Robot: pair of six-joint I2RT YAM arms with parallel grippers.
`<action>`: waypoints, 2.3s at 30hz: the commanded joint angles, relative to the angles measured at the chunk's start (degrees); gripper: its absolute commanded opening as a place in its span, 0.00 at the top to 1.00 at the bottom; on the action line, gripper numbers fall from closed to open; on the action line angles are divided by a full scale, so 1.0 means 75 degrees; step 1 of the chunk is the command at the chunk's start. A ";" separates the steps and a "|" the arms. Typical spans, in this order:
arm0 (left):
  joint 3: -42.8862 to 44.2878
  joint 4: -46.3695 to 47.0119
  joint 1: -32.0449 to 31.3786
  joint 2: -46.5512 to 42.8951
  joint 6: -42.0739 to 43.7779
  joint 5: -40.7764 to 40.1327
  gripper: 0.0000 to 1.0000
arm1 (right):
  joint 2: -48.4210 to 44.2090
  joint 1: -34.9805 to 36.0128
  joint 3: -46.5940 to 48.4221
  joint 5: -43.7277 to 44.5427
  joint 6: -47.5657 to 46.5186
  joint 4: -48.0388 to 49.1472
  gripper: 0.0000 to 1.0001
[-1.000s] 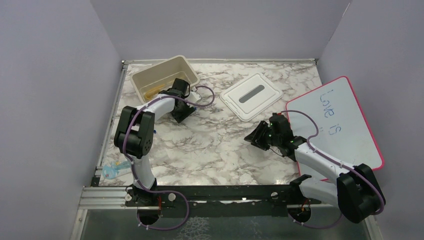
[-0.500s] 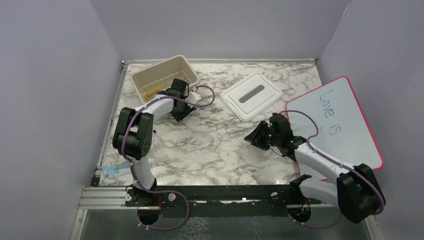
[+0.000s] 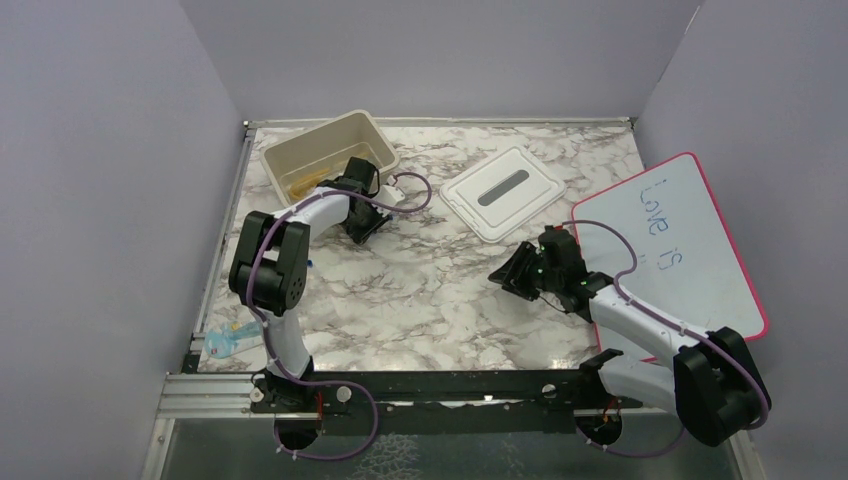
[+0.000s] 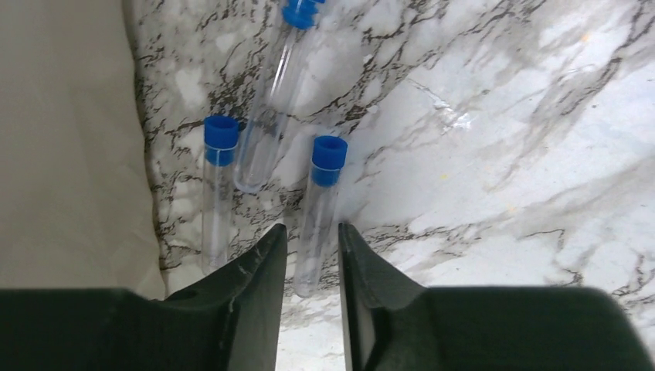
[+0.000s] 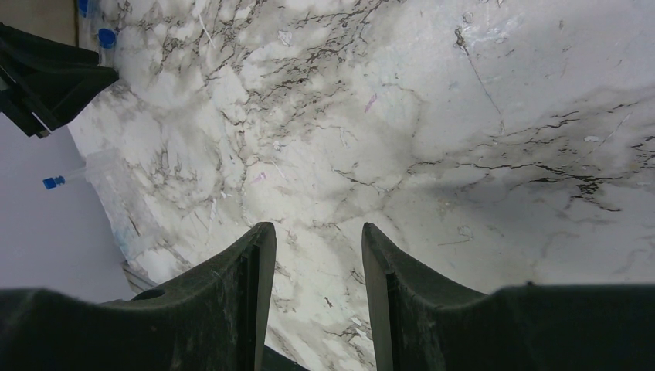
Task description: Organize the chemistry lab equipment
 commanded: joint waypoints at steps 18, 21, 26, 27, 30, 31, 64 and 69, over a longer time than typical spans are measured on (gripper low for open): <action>0.0010 -0.0701 -0.0123 0.0359 -0.0527 0.0619 0.77 | -0.0182 -0.0007 0.0314 -0.0099 -0.0285 -0.0198 0.51; 0.0025 -0.0710 -0.0200 0.0024 -0.0493 0.0911 0.82 | -0.0235 -0.0015 0.0266 -0.0198 -0.0316 -0.0129 0.51; -0.0047 -0.0693 -0.0596 -0.0708 -0.0493 0.1594 0.84 | -0.0169 -0.0017 0.0235 -0.0609 -0.0561 0.0245 0.51; -0.0062 -0.0670 -0.0696 -0.0822 -0.0576 0.1786 0.84 | -0.0145 -0.0008 0.0253 -0.0753 -0.0626 0.0374 0.50; -0.0163 -0.0404 -0.1140 -0.1241 -0.0982 0.2282 0.83 | -0.0006 0.0001 0.0386 -0.1176 -0.0823 0.0681 0.50; -0.0232 -0.0231 -0.1339 -0.1386 -0.1196 0.2388 0.83 | 0.0043 -0.0003 0.0424 -0.1286 -0.0849 0.0952 0.50; -0.2334 0.3654 -0.2944 -0.3808 -0.4293 0.3245 0.82 | 0.1683 0.0564 0.2518 -0.2597 -0.1652 0.2301 0.58; -0.2315 0.3583 -0.2943 -0.3799 -0.4249 0.3245 0.82 | 0.1701 0.0625 0.2648 -0.2319 -0.1901 0.2102 0.67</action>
